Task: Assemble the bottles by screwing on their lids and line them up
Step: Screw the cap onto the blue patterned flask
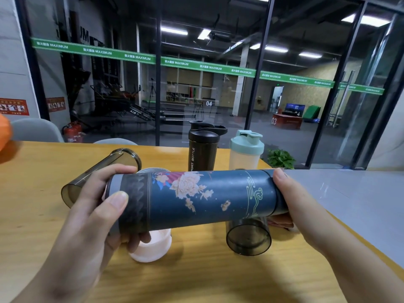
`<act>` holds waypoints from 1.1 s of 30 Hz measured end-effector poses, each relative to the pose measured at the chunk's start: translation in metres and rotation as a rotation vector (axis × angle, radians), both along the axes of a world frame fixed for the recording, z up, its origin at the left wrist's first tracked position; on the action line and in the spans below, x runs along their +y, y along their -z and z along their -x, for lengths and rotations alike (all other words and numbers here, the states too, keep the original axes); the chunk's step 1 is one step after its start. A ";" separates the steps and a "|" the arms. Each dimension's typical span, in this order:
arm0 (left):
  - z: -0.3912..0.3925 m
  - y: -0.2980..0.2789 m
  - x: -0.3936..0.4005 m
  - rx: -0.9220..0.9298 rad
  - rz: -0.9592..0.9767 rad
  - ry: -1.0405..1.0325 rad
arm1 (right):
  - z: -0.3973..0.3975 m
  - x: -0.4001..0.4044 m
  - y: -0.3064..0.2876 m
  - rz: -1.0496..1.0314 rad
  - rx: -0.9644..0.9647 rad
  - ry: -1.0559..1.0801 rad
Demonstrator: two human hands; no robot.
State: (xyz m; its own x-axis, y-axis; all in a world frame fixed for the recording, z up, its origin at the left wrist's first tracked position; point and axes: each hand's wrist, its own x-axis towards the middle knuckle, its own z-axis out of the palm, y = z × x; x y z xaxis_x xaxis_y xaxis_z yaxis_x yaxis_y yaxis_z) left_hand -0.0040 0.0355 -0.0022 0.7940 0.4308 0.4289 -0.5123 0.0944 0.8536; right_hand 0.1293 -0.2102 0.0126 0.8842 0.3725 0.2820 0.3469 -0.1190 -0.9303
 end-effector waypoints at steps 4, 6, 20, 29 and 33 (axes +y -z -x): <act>-0.002 0.001 -0.001 -0.019 0.022 0.062 | 0.005 0.004 -0.002 -0.058 0.084 0.053; -0.003 0.003 -0.001 -0.028 0.025 0.093 | 0.005 0.003 -0.002 -0.112 0.115 0.080; 0.001 -0.007 0.014 -0.043 -0.100 0.153 | 0.011 0.024 -0.017 -0.625 0.296 -0.198; -0.005 0.003 0.055 -0.097 -0.874 -0.432 | 0.010 0.046 -0.062 -0.588 0.099 -0.032; -0.013 0.012 0.067 -0.137 -0.987 -0.514 | 0.016 0.074 -0.087 -0.354 -0.191 0.093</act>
